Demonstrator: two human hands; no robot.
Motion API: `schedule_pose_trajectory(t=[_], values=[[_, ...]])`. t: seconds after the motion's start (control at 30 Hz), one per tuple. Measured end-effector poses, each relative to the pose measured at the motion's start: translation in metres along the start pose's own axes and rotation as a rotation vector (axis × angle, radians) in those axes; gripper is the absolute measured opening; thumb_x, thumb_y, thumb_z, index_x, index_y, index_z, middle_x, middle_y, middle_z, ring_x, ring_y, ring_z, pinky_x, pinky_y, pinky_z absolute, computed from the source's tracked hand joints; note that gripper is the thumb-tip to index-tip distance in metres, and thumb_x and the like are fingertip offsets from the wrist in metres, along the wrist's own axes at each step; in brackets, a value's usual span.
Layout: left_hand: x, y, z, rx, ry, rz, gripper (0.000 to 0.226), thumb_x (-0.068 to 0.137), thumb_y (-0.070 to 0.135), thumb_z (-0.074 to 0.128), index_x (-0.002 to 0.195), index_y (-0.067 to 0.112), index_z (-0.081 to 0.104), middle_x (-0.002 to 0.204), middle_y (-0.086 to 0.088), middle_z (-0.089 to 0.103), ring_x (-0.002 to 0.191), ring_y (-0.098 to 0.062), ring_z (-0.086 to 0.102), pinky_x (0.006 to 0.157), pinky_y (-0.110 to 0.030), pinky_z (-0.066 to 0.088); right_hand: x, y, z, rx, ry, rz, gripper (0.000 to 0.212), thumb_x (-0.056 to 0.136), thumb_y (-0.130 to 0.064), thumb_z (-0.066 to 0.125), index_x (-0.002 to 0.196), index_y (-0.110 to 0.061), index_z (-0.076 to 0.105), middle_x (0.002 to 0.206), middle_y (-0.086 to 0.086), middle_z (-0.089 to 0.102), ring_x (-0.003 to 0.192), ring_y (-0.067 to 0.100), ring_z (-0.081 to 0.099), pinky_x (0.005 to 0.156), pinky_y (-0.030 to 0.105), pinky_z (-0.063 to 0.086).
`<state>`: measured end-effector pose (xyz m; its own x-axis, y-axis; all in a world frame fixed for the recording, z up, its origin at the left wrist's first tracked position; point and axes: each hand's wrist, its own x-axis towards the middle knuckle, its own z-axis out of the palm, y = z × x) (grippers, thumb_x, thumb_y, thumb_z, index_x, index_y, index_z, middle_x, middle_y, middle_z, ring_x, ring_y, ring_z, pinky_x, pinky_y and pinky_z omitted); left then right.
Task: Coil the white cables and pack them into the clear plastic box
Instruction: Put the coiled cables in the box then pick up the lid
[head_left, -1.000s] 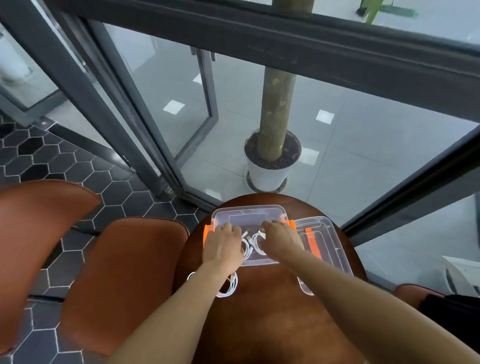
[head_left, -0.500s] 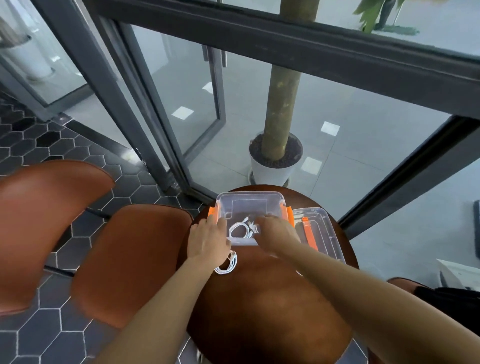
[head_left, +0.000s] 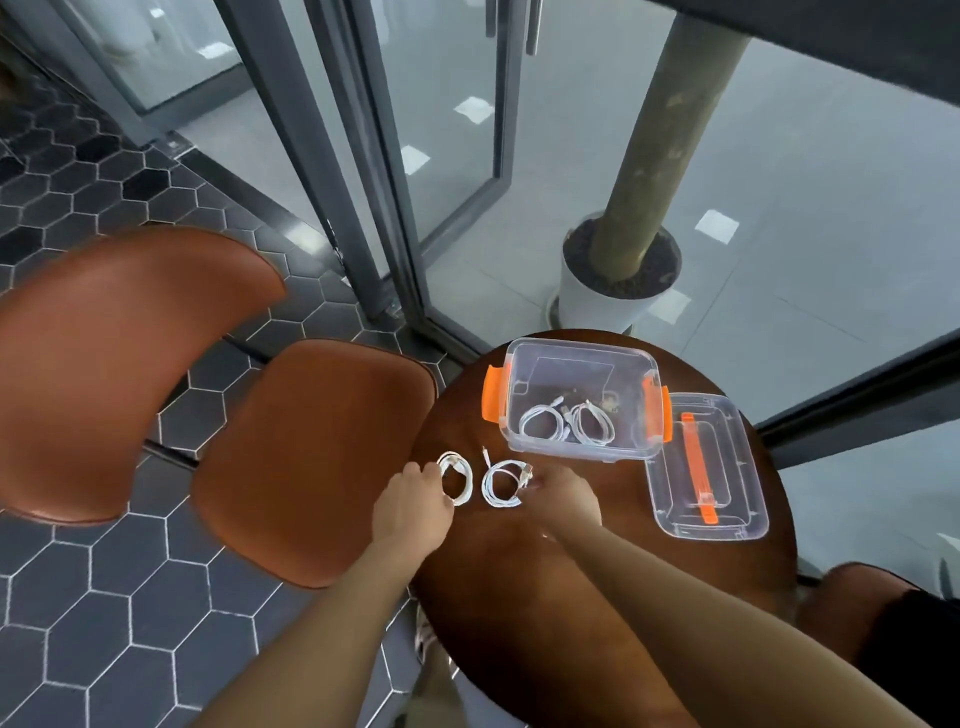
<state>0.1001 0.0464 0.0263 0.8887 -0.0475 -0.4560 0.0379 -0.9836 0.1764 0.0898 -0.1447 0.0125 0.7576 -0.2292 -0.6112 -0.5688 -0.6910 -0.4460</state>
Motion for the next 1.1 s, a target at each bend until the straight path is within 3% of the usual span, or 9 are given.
schedule_pose_trajectory(t=[0.17, 0.3, 0.47, 0.73, 1.0, 1.1], values=[[0.029, -0.015, 0.021, -0.231, -0.081, -0.125, 0.028, 0.096, 0.030, 0.058, 0.112, 0.007, 0.063, 0.110, -0.012, 0.069, 0.103, -0.032, 0.065, 0.084, -0.040, 0.052, 0.025, 0.011, 0.024, 0.072, 0.049, 0.174, 0.025, 0.087, -0.032, 0.062, 0.106, -0.016, 0.063, 0.104, 0.005, 0.072, 0.098, 0.029, 0.067, 0.078, 0.033, 0.051], [0.047, -0.015, 0.033, -0.290, -0.081, -0.224, 0.042, 0.096, 0.038, 0.061, 0.120, 0.003, 0.058, 0.120, -0.018, 0.064, 0.113, -0.036, 0.062, 0.091, -0.041, 0.049, 0.040, 0.012, 0.042, 0.097, 0.079, 0.230, 0.043, 0.087, -0.045, 0.065, 0.115, -0.013, 0.059, 0.107, 0.007, 0.072, 0.104, 0.031, 0.066, 0.075, 0.031, 0.042], [0.063, -0.013, 0.046, -0.297, -0.081, -0.266, 0.045, 0.093, 0.040, 0.066, 0.118, 0.003, 0.058, 0.121, -0.017, 0.062, 0.110, -0.036, 0.064, 0.088, -0.040, 0.051, 0.051, 0.006, 0.061, 0.153, 0.156, 0.276, 0.052, 0.081, -0.047, 0.074, 0.118, -0.014, 0.057, 0.112, 0.007, 0.070, 0.106, 0.031, 0.066, 0.083, 0.035, 0.049], [0.072, -0.007, 0.057, -0.257, 0.005, -0.223, 0.019, 0.094, 0.020, 0.066, 0.104, 0.006, 0.057, 0.105, -0.015, 0.070, 0.098, -0.035, 0.069, 0.078, -0.039, 0.053, 0.063, 0.008, 0.067, 0.098, 0.202, 0.300, 0.026, 0.082, -0.019, 0.065, 0.106, -0.010, 0.059, 0.104, 0.011, 0.070, 0.098, 0.035, 0.065, 0.075, 0.031, 0.043], [0.071, -0.011, 0.056, -0.371, -0.031, -0.271, 0.013, 0.089, 0.010, 0.063, 0.100, 0.004, 0.064, 0.101, -0.012, 0.071, 0.095, -0.031, 0.067, 0.078, -0.036, 0.051, 0.058, 0.015, 0.061, 0.134, 0.167, 0.280, 0.026, 0.074, -0.019, 0.068, 0.099, -0.019, 0.066, 0.086, 0.001, 0.067, 0.082, 0.026, 0.061, 0.071, 0.028, 0.045], [0.062, -0.015, 0.049, -0.405, -0.004, -0.278, 0.010, 0.087, 0.009, 0.063, 0.096, 0.006, 0.064, 0.097, -0.011, 0.070, 0.091, -0.030, 0.067, 0.077, -0.037, 0.052, 0.049, 0.013, 0.055, 0.145, 0.160, 0.237, 0.024, 0.072, -0.018, 0.067, 0.095, -0.022, 0.068, 0.079, -0.002, 0.066, 0.086, 0.026, 0.066, 0.071, 0.028, 0.047]])
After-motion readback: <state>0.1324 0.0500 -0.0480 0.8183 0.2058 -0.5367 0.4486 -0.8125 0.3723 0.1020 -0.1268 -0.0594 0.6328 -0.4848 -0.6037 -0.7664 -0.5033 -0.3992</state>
